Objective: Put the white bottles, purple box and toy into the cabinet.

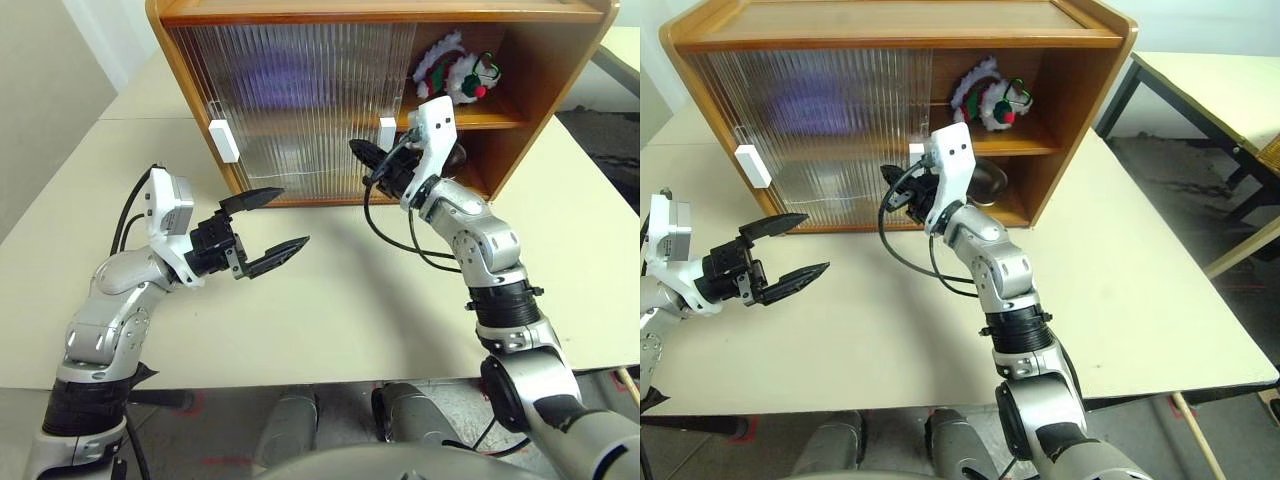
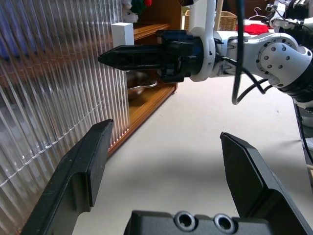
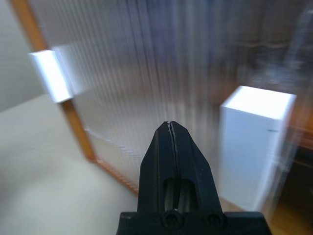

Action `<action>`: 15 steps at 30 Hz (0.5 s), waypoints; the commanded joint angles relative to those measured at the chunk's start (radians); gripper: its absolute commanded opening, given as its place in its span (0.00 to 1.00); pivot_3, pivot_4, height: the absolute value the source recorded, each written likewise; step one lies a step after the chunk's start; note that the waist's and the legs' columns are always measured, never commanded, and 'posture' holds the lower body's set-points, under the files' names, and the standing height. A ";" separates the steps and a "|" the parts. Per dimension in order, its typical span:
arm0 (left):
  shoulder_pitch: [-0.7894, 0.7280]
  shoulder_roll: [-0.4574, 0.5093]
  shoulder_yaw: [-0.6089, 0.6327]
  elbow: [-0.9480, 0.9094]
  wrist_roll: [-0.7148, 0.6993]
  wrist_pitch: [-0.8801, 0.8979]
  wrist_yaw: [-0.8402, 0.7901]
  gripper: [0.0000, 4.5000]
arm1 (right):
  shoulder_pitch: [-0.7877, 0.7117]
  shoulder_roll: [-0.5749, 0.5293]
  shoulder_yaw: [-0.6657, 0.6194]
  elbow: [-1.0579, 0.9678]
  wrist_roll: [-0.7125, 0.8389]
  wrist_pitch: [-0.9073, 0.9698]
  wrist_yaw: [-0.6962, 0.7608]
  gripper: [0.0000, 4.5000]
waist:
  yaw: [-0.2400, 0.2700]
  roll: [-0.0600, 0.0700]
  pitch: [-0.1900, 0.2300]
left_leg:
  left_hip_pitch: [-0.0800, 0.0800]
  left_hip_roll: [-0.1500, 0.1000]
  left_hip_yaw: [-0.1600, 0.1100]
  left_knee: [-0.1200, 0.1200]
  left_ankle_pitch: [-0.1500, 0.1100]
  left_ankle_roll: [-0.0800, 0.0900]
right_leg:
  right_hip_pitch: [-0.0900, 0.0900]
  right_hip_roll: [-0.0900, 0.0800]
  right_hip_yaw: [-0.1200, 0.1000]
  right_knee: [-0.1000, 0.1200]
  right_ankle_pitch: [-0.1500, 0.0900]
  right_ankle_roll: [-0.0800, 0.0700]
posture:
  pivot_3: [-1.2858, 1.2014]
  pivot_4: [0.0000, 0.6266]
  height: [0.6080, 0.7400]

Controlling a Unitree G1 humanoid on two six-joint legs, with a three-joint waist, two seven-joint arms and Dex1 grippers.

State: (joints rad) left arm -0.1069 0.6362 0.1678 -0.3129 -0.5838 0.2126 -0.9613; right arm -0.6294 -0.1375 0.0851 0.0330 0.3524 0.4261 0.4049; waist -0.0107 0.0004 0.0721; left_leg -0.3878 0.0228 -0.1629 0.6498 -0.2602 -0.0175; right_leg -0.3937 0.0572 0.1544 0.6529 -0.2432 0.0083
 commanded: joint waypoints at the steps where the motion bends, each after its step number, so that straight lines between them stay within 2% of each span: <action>1: 0.008 0.012 0.007 -0.012 0.005 -0.001 -0.001 1.00 | -0.011 -0.005 -0.011 0.010 -0.039 -0.030 -0.016 0.01 | 0.000 0.000 0.000 | 0.000 0.000 0.000 0.000 0.000 0.000 | 0.000 0.000 0.000 0.000 0.000 0.001 | 0.52 0.13 1.00; 15: -0.027 0.004 -0.010 0.009 0.011 -0.015 -0.010 1.00 | 0.003 -0.016 -0.065 -0.063 -0.108 -0.064 -0.120 0.01 | 0.002 0.000 0.000 | 0.000 0.000 0.000 0.000 0.001 -0.001 | 0.000 0.000 0.000 0.000 0.002 0.000 | 0.52 0.11 1.00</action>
State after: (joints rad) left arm -0.1322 0.6410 0.1677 -0.3098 -0.5802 0.2052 -0.9641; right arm -0.6284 -0.1508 0.0550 -0.0056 0.2618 0.3815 0.3156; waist -0.0089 0.0000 0.0718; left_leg -0.3875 0.0231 -0.1630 0.6493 -0.2585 -0.0182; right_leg -0.3938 0.0572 0.1539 0.6530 -0.2413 0.0082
